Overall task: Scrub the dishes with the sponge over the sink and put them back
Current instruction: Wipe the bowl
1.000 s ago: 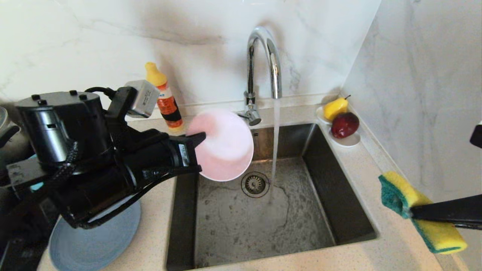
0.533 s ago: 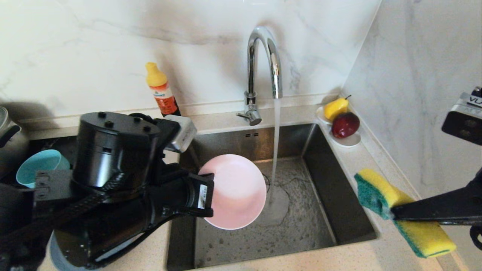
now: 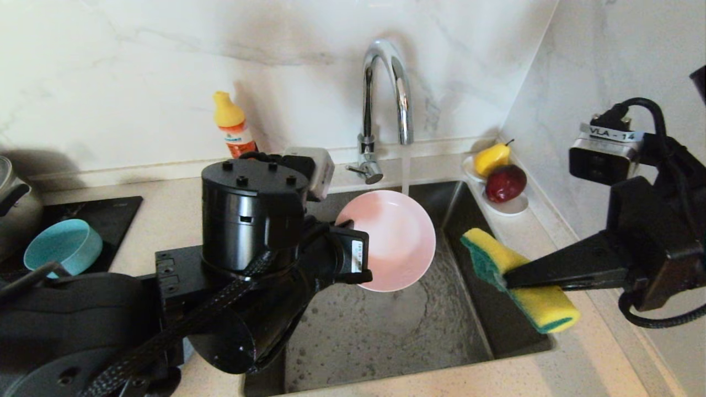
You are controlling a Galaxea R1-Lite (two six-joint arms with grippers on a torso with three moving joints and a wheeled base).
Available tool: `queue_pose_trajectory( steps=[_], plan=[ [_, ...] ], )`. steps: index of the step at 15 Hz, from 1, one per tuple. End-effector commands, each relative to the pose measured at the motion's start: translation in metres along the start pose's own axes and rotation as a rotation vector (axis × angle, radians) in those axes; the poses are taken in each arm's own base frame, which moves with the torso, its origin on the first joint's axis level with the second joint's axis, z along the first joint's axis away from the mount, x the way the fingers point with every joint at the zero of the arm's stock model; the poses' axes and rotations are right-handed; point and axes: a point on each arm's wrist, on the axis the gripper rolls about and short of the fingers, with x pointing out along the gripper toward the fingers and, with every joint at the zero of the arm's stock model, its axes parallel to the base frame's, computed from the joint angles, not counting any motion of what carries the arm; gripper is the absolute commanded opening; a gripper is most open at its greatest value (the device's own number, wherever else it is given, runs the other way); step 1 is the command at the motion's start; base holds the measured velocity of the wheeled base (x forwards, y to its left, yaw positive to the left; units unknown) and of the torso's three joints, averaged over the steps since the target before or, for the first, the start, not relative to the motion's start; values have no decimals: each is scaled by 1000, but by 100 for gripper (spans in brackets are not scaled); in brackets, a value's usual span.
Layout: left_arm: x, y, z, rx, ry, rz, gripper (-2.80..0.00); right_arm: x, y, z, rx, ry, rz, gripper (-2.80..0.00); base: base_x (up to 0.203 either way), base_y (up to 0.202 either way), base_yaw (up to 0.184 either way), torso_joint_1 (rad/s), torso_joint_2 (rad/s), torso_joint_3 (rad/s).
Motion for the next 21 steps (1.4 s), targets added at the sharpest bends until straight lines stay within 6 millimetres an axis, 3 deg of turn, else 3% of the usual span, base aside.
queue_pose_trajectory(
  steps=[1,8,21],
  plan=[
    [8,-7,0,-3,-3,-2,-280,23,0,13,10,47,-9,-280,0,0,0,0,0,0],
    [7,-10,6,-24,-40,5,-280,55,-3,38,21,54,-71,-280,0,0,0,0,0,0],
    [-4,-19,0,-29,-55,-24,-280,55,-1,75,12,-72,-96,-280,0,0,0,0,0,0]
  ],
)
